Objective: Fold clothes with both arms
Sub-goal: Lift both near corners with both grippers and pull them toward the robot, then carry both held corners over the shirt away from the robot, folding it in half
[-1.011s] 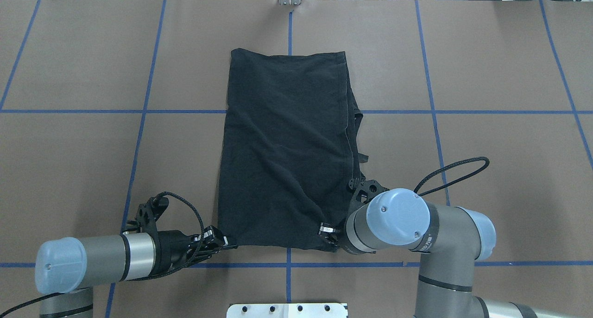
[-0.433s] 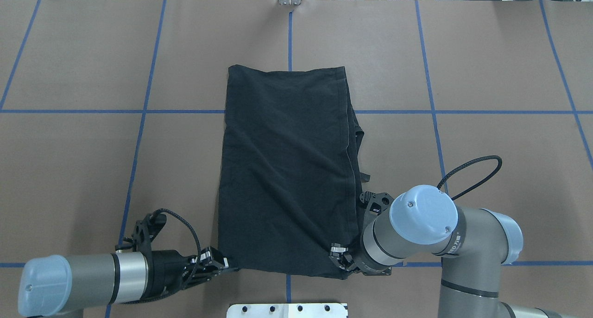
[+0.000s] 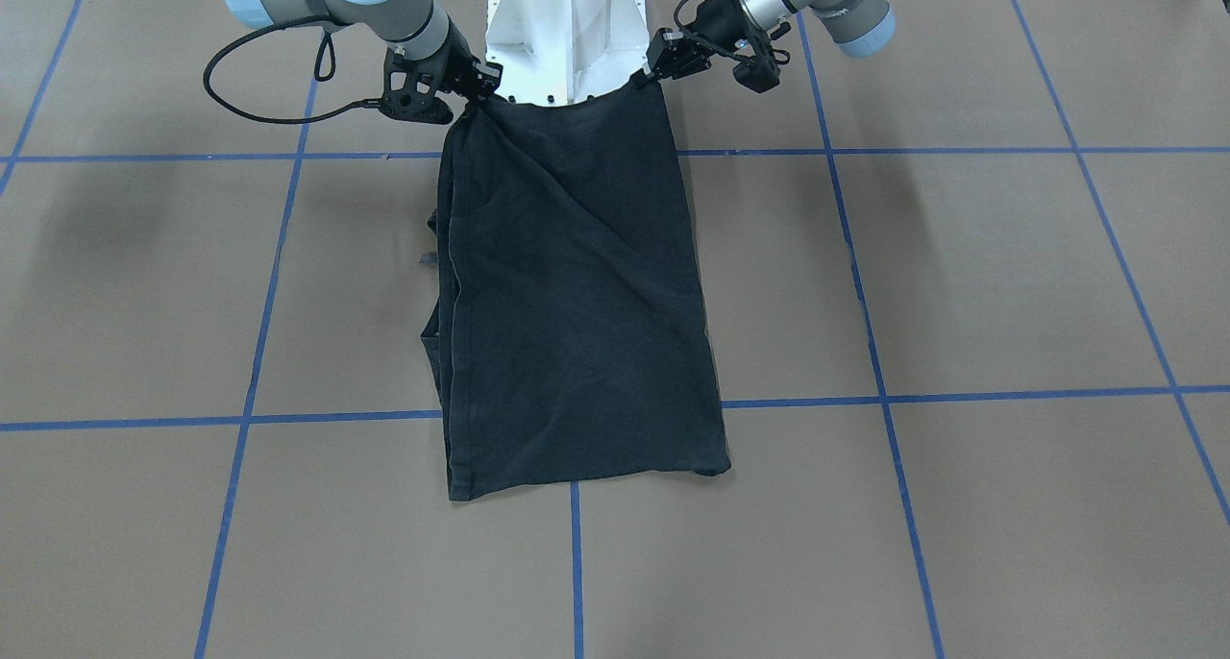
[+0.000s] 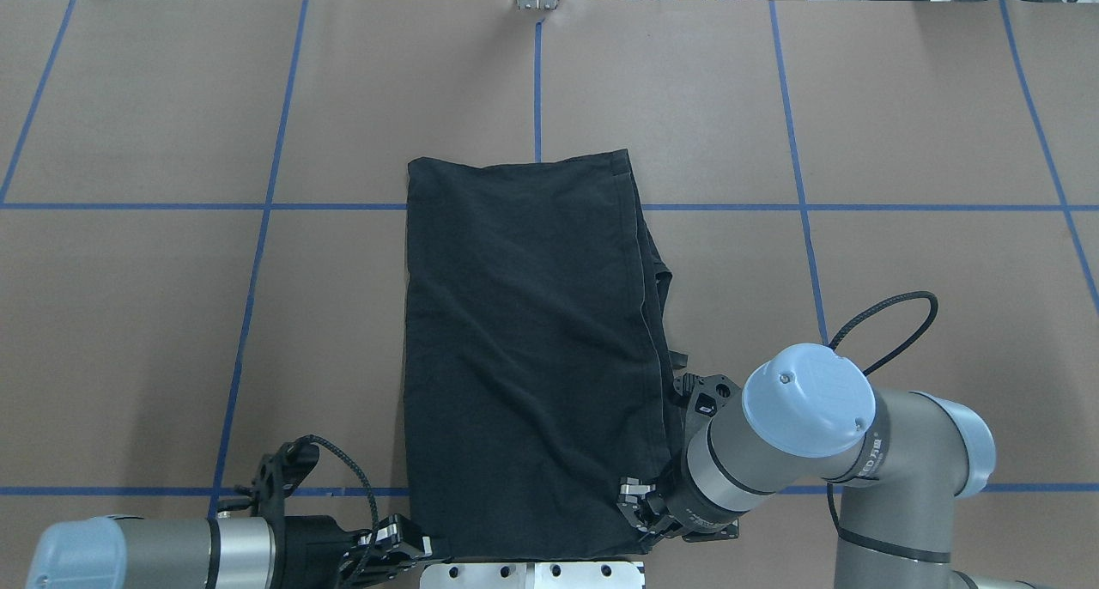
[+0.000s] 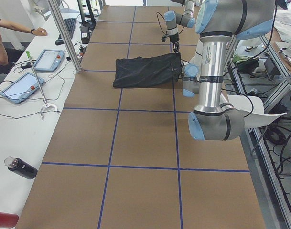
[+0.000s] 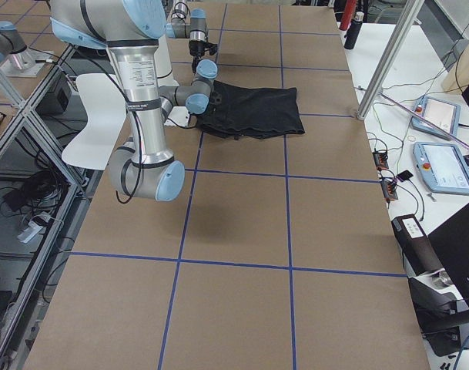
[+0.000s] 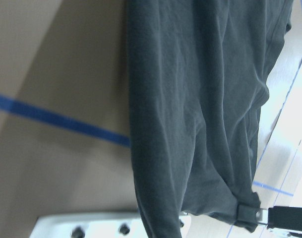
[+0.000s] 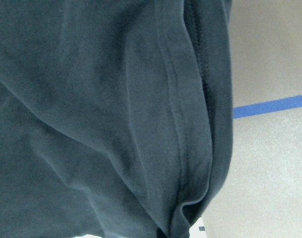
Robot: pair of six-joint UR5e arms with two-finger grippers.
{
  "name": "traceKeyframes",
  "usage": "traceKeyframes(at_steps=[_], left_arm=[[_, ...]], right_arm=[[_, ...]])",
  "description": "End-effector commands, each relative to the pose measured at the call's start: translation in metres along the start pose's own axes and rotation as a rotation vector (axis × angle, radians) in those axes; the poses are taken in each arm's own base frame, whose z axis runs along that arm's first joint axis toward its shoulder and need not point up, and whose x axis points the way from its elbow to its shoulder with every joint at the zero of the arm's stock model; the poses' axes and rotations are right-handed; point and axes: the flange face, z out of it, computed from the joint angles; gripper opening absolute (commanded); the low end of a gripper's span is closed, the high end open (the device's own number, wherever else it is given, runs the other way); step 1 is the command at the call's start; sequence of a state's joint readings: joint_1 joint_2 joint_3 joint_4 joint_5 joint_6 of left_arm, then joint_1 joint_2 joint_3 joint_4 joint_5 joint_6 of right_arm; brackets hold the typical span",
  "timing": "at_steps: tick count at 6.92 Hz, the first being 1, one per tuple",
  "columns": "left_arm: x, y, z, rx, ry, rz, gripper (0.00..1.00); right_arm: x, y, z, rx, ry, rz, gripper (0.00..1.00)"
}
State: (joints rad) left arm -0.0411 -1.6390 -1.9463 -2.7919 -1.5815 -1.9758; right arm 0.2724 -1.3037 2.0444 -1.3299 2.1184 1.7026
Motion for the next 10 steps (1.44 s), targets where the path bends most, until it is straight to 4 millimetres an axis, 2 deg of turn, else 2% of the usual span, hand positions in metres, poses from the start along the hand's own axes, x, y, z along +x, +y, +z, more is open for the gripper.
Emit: traceKeyframes(at_steps=[1, 3, 4, 5, 6, 7, 8, 9, 10], left_arm=[[0.024, 0.008, -0.058, -0.017, 0.044, 0.003, 0.00], [0.048, -0.034, -0.072, 0.079, 0.075, 0.033, 0.00], [0.071, -0.054, -0.061, 0.130, 0.085, 0.055, 0.00], [0.105, -0.083, -0.041, 0.169, 0.070, 0.071, 0.00], [0.146, -0.122, -0.028, 0.228, 0.046, 0.073, 0.00], [0.170, -0.167, -0.033, 0.297, 0.017, 0.123, 0.00], [0.172, -0.208, -0.049, 0.372, 0.000, 0.138, 0.00], [0.178, -0.240, -0.049, 0.424, -0.010, 0.129, 0.00], [0.178, -0.269, -0.035, 0.458, -0.035, 0.112, 0.00]], right_arm=[[-0.006, -0.023, -0.028, 0.047, -0.042, 0.021, 0.00], [-0.016, -0.071, -0.078, 0.145, -0.108, 0.063, 0.00], [-0.026, -0.084, -0.102, 0.176, -0.144, 0.056, 0.00], [-0.038, -0.092, -0.108, 0.187, -0.159, 0.058, 0.00], [-0.052, -0.101, -0.104, 0.197, -0.162, 0.059, 0.00], [-0.063, -0.110, -0.104, 0.209, -0.163, 0.065, 0.00], [-0.072, -0.126, -0.106, 0.227, -0.163, 0.078, 0.00], [-0.077, -0.146, -0.109, 0.253, -0.159, 0.100, 0.00], [-0.083, -0.172, -0.114, 0.283, -0.153, 0.129, 0.00]])
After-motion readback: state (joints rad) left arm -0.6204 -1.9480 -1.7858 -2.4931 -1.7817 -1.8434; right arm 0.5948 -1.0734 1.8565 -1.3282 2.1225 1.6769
